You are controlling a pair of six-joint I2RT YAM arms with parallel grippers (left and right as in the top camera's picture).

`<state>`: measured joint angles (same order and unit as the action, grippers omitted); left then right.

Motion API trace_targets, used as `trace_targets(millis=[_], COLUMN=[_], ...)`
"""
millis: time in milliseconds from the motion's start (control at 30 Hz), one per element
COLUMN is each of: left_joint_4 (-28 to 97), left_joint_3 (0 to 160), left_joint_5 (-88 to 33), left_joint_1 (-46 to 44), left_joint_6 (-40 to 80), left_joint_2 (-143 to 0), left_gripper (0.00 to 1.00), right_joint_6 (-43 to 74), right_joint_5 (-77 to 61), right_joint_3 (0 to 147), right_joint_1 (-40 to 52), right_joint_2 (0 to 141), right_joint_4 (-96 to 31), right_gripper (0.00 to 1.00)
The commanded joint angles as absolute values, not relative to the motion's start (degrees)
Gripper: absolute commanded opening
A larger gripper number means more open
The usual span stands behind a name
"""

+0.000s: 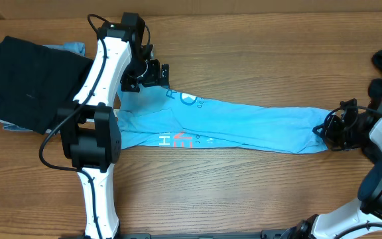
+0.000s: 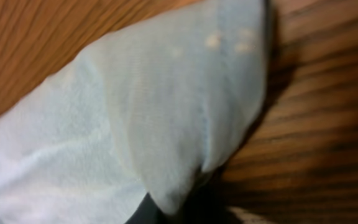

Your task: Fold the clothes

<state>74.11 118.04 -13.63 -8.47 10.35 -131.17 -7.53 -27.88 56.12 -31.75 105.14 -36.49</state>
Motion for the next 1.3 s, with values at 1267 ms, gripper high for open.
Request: trace_targets(millis=[1267], left_joint_4=[74.08], left_joint_3=[118.98], left_joint_5=[-14.46], left_joint_1=[-8.27], left_joint_6=[9.87], left_joint_2=[-131.46], left_gripper=[1.00], right_joint_6=[-9.41], right_joint_5=[-16.47], right_joint_3=[99.61], right_joint_1=[-6.28], right_joint_2=[106.83], right_joint_4=[-75.26], right_gripper=[0.04])
